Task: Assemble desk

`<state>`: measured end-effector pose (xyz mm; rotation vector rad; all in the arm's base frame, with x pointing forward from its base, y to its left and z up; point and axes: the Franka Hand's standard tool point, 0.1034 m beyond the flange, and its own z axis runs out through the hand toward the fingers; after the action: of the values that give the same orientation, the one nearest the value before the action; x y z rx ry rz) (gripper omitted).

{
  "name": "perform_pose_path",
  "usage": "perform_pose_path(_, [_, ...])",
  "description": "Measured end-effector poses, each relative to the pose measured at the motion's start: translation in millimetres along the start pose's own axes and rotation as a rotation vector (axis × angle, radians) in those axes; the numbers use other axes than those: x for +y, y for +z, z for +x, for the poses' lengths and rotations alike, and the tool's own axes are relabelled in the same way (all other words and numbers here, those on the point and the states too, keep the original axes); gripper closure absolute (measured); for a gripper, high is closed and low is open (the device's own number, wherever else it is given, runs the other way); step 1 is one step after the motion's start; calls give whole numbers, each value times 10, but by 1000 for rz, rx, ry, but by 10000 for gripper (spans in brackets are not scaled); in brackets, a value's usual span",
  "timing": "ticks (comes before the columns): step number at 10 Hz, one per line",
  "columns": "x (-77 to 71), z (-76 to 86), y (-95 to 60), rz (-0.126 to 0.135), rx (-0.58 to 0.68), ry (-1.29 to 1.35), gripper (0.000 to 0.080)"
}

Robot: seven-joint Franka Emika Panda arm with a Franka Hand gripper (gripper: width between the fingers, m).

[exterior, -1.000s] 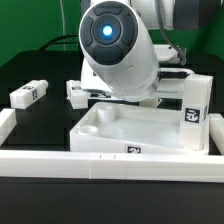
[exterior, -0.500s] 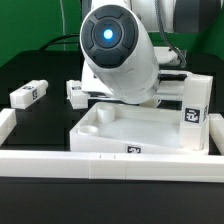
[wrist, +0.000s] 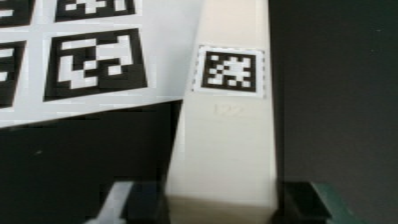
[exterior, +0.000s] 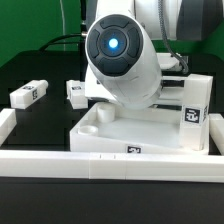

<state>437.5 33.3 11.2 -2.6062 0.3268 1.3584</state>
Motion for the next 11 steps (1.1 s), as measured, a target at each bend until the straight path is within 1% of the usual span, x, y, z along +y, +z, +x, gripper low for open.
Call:
perform_pose_path(2, [15,11,-37,4,6,1,516])
perform_pose_path(3, [20,-7,-84,0,8,-8,516])
perform_pose_path(5, [21,-118,-307,-5,1,-47,516])
perform_pose_path(6, [39,-231,-483,-18,-15,-96,516])
perform_pose_path(7, [61,-320,-680,-15,-33,-131,515])
perform_pose_path(8, [69,-344,-838,-8,-24,-134,515])
perform_pose_path(9, [43,-365,-974,-11,-3,-141,515])
perform_pose_path(10, [21,-376,-1044,-11,16,-146,515])
perform_pose_path(11, [32,-366,-1012,-11,12,-144,515])
